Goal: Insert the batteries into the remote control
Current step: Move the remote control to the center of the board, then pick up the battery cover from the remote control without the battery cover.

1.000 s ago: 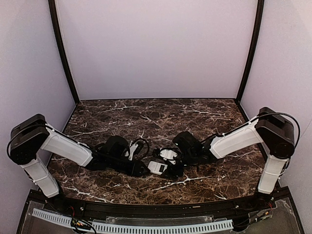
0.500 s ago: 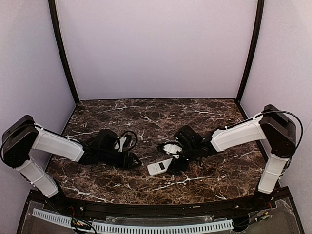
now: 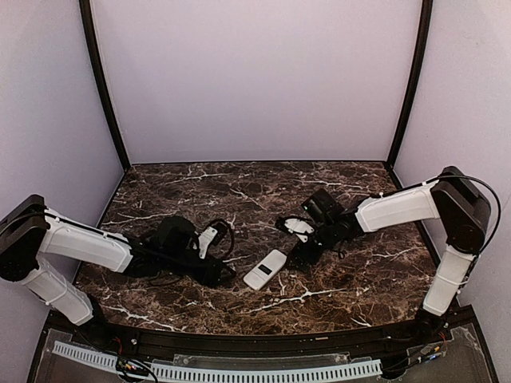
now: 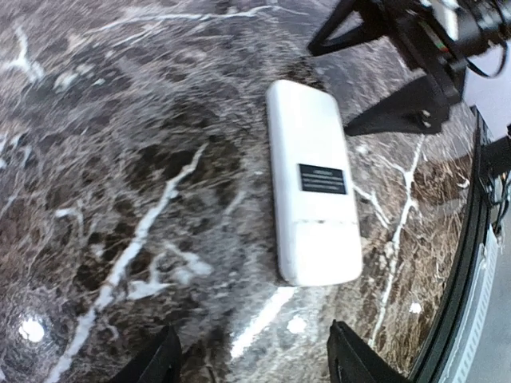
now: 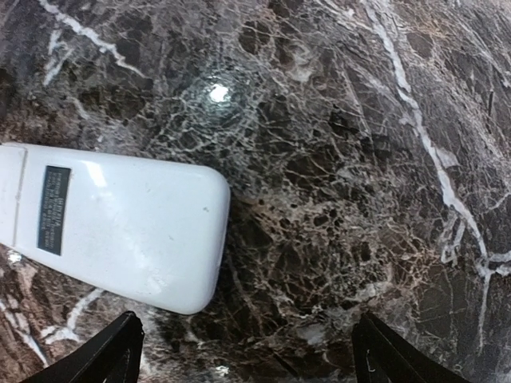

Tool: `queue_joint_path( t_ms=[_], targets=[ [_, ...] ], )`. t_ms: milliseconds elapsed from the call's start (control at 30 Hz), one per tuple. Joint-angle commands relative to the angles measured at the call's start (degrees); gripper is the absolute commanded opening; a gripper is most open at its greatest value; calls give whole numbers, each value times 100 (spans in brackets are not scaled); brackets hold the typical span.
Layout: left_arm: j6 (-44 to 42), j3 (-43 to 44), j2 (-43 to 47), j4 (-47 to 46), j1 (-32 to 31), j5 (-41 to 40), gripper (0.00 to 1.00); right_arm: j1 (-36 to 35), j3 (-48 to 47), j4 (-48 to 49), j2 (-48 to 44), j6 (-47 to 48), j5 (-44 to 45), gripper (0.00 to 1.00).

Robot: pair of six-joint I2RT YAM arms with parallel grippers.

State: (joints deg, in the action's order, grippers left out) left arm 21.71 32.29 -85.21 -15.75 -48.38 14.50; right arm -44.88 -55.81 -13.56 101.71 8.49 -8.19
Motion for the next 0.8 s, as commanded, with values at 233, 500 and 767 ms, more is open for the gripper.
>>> queue_joint_path(
  t_ms=[233,500,767],
  targets=[
    [-1687,18,-228,-577,-755,-440,65,247,-408,184,194,-436,-1888,84],
    [-76,-142,-597,-1124,-789,-153,65,249,-756,109,580,-294,-1910,81],
    [1197,-481,-669,-1386,-670,191,64,243,-480,172,698,-217,-2933,71]
  ],
)
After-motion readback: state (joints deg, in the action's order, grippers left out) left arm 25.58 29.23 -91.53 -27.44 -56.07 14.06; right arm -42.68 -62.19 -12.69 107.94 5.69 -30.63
